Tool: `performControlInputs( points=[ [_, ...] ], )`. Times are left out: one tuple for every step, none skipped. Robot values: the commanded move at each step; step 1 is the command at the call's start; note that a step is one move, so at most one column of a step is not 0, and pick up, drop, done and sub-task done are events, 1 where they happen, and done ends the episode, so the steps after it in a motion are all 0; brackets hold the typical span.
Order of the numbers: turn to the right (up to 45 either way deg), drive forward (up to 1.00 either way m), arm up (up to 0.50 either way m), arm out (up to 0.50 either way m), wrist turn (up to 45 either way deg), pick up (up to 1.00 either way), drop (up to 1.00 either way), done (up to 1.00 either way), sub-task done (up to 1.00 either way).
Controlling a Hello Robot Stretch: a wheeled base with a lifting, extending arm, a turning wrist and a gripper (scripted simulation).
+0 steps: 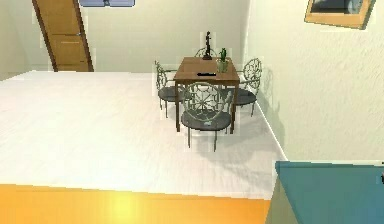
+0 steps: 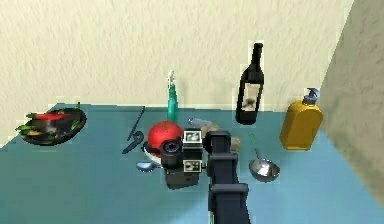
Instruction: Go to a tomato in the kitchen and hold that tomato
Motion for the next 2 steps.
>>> performControlInputs(
  points=[
    [0.0, 0.00, 0.10, 0.00, 0.0, 0.00, 0.00, 0.00, 0.00],
    [0.0, 0.00, 0.00, 0.00, 0.0, 0.00, 0.00, 1.00, 0.00]
  ],
)
